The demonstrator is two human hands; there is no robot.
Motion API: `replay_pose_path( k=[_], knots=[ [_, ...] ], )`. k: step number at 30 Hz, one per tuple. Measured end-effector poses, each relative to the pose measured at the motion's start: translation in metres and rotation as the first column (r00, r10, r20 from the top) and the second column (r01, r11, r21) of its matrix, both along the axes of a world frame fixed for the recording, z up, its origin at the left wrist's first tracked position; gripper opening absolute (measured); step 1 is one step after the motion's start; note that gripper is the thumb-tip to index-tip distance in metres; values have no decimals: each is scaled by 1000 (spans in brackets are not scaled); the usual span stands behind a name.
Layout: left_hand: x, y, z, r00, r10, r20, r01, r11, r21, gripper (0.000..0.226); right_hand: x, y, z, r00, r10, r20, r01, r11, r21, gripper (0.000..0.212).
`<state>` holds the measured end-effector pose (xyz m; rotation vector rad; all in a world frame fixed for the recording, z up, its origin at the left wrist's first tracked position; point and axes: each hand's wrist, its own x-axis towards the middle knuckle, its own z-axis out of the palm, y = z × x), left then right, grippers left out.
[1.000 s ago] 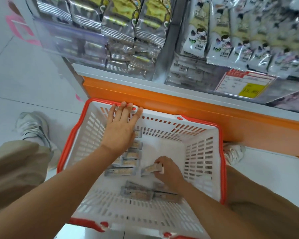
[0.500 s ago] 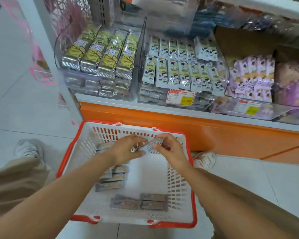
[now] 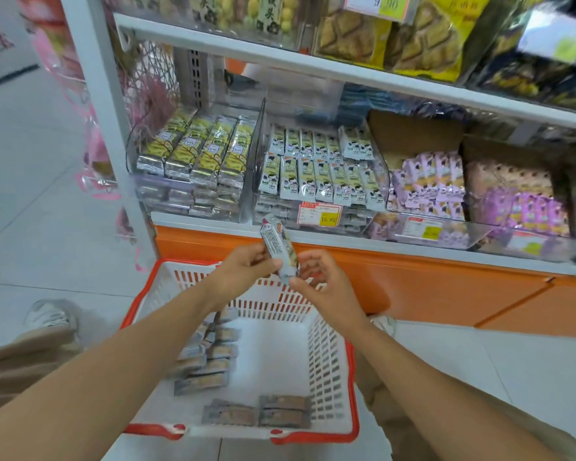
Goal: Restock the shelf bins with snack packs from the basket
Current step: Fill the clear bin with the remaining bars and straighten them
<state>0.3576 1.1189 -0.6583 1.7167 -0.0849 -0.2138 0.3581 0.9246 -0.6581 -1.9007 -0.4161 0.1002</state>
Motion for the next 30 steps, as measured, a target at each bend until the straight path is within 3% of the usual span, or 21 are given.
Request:
replay_pose_path(
  k=[4, 7, 10, 12, 18, 23, 30],
  knots=[
    [6, -4, 18, 998, -30, 55, 31, 999, -19, 32, 7, -2, 25, 997, -43, 67, 41, 999, 20, 29],
    [17, -4, 33, 958, 24, 286, -91, 970, 224, 36, 23, -5, 50, 982, -129, 137, 127, 992, 19, 27],
    [35, 5, 39, 761, 18, 649, -423, 772, 474, 36, 53, -8, 80, 948, -227, 225, 226, 974, 33, 25],
    [48, 14, 38, 661, -68, 747, -535, 656, 533, 39, 77, -10, 98, 918, -294, 265, 299, 954, 25, 22],
    [72, 29, 33, 690, -209, 693, -595, 381, 708, 62, 153, -11, 124, 844, -406, 350, 490, 849, -198, 24],
    [83, 39, 13, 651, -259, 713, -633, 333, 699, 74, 204, -3, 120, 812, -418, 407, 568, 727, -386, 27],
    [91, 36, 0, 583, -241, 776, -705, 324, 631, 80, 227, 17, 122, 808, -362, 465, 568, 687, -453, 30]
  ],
)
